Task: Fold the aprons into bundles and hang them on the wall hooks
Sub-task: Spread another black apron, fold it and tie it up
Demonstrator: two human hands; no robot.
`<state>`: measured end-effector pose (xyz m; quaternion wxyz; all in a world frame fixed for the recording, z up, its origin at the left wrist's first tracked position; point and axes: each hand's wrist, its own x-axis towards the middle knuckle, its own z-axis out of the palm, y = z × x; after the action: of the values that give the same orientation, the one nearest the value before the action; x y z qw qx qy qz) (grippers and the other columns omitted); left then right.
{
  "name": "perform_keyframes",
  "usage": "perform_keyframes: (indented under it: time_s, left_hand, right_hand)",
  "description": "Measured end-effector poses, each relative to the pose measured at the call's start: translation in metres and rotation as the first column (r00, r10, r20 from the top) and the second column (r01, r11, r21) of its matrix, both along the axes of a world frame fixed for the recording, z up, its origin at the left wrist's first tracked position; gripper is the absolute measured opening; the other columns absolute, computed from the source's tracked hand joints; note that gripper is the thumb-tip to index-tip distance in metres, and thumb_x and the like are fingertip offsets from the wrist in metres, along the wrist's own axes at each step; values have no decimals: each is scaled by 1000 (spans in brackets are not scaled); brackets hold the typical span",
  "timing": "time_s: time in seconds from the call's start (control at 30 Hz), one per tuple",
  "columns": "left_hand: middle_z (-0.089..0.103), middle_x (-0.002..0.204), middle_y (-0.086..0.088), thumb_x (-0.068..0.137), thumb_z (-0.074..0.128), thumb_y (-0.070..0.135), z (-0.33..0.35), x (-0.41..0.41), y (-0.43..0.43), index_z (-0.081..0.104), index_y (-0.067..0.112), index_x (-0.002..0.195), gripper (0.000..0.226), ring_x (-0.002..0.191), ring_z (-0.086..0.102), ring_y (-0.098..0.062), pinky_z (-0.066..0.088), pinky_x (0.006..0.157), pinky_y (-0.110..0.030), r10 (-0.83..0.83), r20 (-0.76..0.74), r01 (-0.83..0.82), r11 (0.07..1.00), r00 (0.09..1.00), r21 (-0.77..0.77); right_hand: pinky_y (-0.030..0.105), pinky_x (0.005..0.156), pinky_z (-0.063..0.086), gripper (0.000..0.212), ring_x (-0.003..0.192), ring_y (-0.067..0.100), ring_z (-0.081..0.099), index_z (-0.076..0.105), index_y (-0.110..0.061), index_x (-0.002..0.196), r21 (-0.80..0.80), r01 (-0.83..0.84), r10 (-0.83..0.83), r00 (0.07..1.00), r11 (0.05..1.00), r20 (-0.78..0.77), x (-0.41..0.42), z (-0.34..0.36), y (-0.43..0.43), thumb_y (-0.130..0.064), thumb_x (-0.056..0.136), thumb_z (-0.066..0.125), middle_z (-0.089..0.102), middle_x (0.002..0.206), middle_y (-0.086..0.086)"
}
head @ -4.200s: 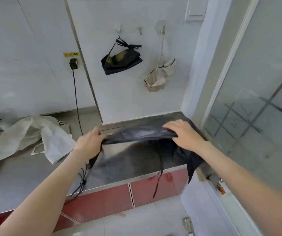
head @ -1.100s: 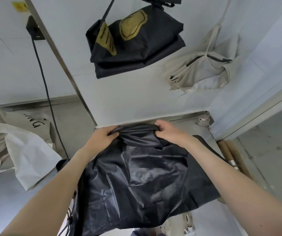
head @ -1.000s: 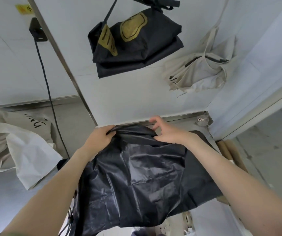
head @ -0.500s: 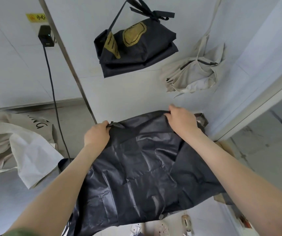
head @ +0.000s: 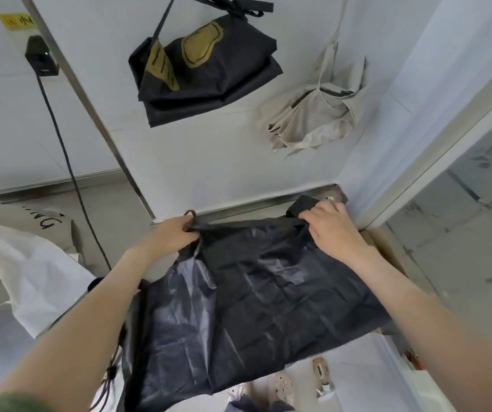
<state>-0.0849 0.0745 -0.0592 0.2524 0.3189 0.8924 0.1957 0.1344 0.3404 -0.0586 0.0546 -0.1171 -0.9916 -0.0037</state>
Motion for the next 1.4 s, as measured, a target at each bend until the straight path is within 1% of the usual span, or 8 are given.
perform_keyframes:
  time_s: [0.23, 0.4, 0.5, 0.63, 0.8, 0.97, 1.17, 1.4]
  left_hand:
    - [62, 75, -6, 87, 39, 67, -10, 26, 7, 64, 4, 102, 69, 72, 63, -20, 56, 78, -31, 102, 764, 123, 965, 637, -231]
    - [58, 65, -1, 94, 35, 62, -25, 21, 8, 65, 4, 86, 65, 60, 54, -18, 49, 71, -28, 57, 163, 58, 780, 985, -623]
    - [60, 112, -8, 94, 48, 39, -42, 18, 15, 57, 10, 117, 38, 105, 56, -28, 45, 81, -35, -4, -194, -89, 878, 981, -471]
    - [53, 127, -4, 91, 52, 48, -60, 26, 24, 53, 25, 124, 40, 120, 47, -27, 36, 97, -41, -229, -52, 177, 862, 972, -474]
    - [63, 99, 6, 86, 53, 47, -70, 42, 20, 63, 23, 101, 29, 98, 56, -19, 39, 95, -40, -334, 281, 436, 715, 900, -547]
    - [61, 124, 5, 84, 34, 74, -80, 48, 12, 65, 28, 117, 64, 110, 55, -17, 37, 104, -38, -224, 504, 496, 707, 834, -505]
    - [56, 132, 10, 80, 27, 83, -74, 46, 8, 58, 32, 129, 77, 121, 52, -18, 32, 108, -38, -150, 578, 490, 719, 802, -493]
    - [67, 110, 7, 99, 44, 40, -82, 42, 14, 66, 26, 109, 29, 94, 62, -9, 45, 85, -22, 35, 713, 297, 894, 700, -335]
  right_hand:
    - [32, 97, 26, 46, 115, 20, 40, 55, -26, 124, -204, 94, 41, 818, 974, 574, 56, -37, -3, 0, 90, 38, 51, 115, -4]
    - [37, 96, 36, 21, 109, 28, 45, 61, -21, 96, -89, 368, -73, 403, 925, 912, 64, -54, 1, -18, 85, 43, 54, 109, 2]
    - [29, 65, 43, 19, 75, 21, 54, 53, -12, 73, -211, 453, -107, 581, 866, 807, 52, -44, 3, -18, 88, 43, 55, 79, 1]
    - [38, 71, 49, 24, 87, 25, 57, 45, -19, 122, -318, 369, -181, 851, 873, 493, 26, -35, 1, -22, 99, 39, 60, 97, 5]
    - [33, 56, 42, 61, 65, 16, 51, 7, -27, 152, -333, 401, -124, 777, 853, 617, 8, -57, -6, -21, 101, 39, 56, 84, 4]
    - [29, 59, 41, 26, 87, 22, 60, 49, -6, 123, -201, 451, -206, 701, 869, 682, 2, -86, -7, -17, 100, 41, 61, 101, 4]
    - [23, 48, 36, 68, 59, 11, 50, 10, -25, 151, -401, 410, -91, 784, 819, 615, -3, -85, -4, -21, 97, 51, 52, 72, -2]
    - [31, 54, 46, 33, 58, 16, 55, 42, -24, 124, -530, 323, 145, 735, 784, 663, -27, -92, -36, -25, 94, 55, 54, 73, -3]
